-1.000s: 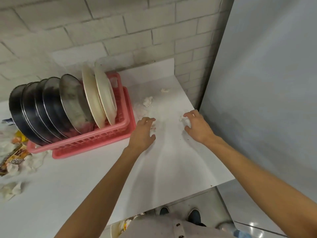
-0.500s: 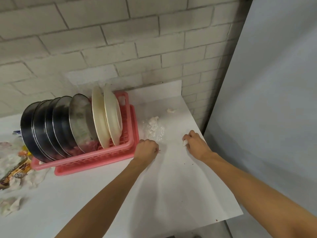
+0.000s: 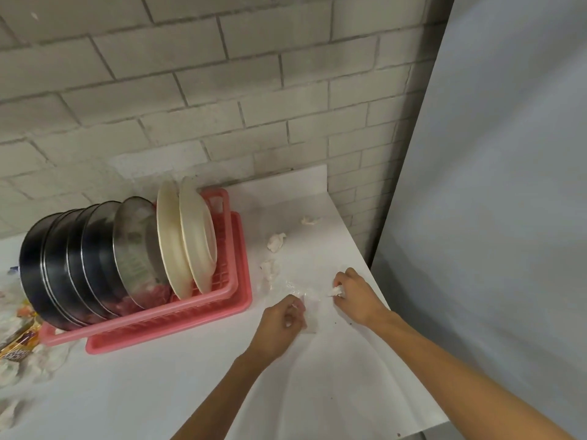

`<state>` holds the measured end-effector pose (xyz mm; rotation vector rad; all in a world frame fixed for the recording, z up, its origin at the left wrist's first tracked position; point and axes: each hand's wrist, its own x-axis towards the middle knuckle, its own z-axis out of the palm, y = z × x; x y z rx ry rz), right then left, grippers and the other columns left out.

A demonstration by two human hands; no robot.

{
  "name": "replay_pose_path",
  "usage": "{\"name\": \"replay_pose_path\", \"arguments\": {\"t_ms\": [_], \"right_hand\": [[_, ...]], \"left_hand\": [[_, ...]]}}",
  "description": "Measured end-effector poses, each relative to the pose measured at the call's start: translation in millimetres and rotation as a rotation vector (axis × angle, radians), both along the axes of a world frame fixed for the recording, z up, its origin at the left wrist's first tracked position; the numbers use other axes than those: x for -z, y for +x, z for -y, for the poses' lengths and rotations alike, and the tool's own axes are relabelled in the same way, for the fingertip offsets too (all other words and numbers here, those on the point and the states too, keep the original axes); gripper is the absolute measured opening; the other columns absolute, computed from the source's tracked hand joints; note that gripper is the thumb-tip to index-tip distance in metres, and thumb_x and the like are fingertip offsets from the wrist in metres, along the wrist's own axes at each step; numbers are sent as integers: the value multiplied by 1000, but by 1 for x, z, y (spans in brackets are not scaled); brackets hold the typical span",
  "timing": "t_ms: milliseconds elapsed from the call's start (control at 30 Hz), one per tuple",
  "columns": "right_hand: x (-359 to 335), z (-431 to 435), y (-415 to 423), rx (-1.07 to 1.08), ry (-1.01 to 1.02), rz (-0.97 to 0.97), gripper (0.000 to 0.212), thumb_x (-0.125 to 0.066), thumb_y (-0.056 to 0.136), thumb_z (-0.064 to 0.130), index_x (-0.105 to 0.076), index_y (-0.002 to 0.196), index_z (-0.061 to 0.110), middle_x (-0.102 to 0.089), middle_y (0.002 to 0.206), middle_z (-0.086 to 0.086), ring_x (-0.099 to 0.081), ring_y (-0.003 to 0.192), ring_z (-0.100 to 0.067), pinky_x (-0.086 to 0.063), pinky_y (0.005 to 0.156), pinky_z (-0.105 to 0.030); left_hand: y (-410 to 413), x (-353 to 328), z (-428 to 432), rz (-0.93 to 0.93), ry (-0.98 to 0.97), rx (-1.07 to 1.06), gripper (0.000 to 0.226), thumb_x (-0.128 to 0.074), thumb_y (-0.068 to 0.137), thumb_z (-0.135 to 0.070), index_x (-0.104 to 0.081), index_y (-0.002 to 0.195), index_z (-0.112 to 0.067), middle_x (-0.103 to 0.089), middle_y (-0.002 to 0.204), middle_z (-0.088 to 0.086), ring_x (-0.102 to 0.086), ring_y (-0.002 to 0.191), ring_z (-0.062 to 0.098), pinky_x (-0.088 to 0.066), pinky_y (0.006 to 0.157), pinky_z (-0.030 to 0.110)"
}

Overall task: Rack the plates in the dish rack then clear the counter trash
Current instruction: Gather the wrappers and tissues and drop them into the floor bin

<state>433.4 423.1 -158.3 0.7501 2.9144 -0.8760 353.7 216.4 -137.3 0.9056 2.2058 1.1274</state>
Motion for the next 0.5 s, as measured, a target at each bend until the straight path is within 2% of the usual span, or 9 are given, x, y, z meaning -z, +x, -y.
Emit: {"name": "replay_pose_path", "arguments": {"t_ms": [100, 200, 267, 333, 400, 433, 467, 500], "right_hand": [[6, 4, 7, 34, 4, -16, 17, -59, 88, 15, -57, 105, 14, -48, 109, 0, -57, 86, -23, -45, 76, -28], [5, 3, 8, 67, -22, -47, 18, -59, 88, 16, -57, 105, 13, -48, 108, 0, -54, 87, -21, -43, 76, -26], [5, 4, 8, 76, -36, -67, 15, -60, 87, 16, -57, 102, 14, -49, 105, 0, -53, 85, -19, -42, 75, -25], [5, 7, 10, 80, -62, -91, 13, -60, 85, 15, -57, 97, 15, -49, 101, 1, -53, 82, -17, -41, 71, -22], [4, 9, 13, 99, -110, -131, 10, -62, 84, 13, -56, 90, 16, -51, 96, 1, -52, 79, -12, -37, 66, -14], [3, 9, 14, 116, -140, -160, 10, -63, 83, 12, -56, 87, 17, -53, 93, 1, -51, 77, -10, -36, 64, -12], [1, 9, 16, 134, -173, -189, 11, -64, 84, 11, -55, 84, 18, -54, 90, 2, -51, 77, -9, -37, 64, -11], [-1, 9, 18, 150, -205, -212, 10, -64, 84, 11, -56, 82, 17, -56, 89, 2, -52, 77, -9, -38, 65, -11]], "left_hand": [[5, 9, -1, 58, -7, -93, 34, -50, 85, 1, -58, 101, -28, -57, 72, -1, -48, 63, 7, -41, 62, 18], [7, 17, -4, 14, -98, -33, 58, -57, 74, 1, -50, 124, -27, -52, 86, -7, -50, 74, 5, -40, 69, 9], [5, 25, -5, -44, -142, -17, 63, -62, 74, -2, -50, 132, -26, -49, 86, -14, -51, 78, 4, -39, 73, 7], [5, 26, -9, -95, -136, -9, 43, -65, 82, -7, -63, 122, -21, -54, 83, -18, -53, 75, 2, -40, 76, 8], [4, 25, -11, -142, -90, -11, 12, -62, 90, -13, -71, 93, -21, -61, 82, -11, -55, 75, 2, -43, 75, 17], [5, 23, -9, -149, -71, -33, 18, -60, 92, -14, -65, 77, -22, -59, 77, -7, -53, 72, 5, -41, 71, 21], [5, 24, -7, -136, -43, -61, 27, -59, 93, -13, -56, 69, -24, -55, 75, -5, -51, 71, 7, -38, 69, 22], [8, 21, -5, -97, -22, -106, 27, -59, 94, -13, -54, 70, -25, -55, 79, -4, -53, 74, 7, -38, 70, 21]]}}
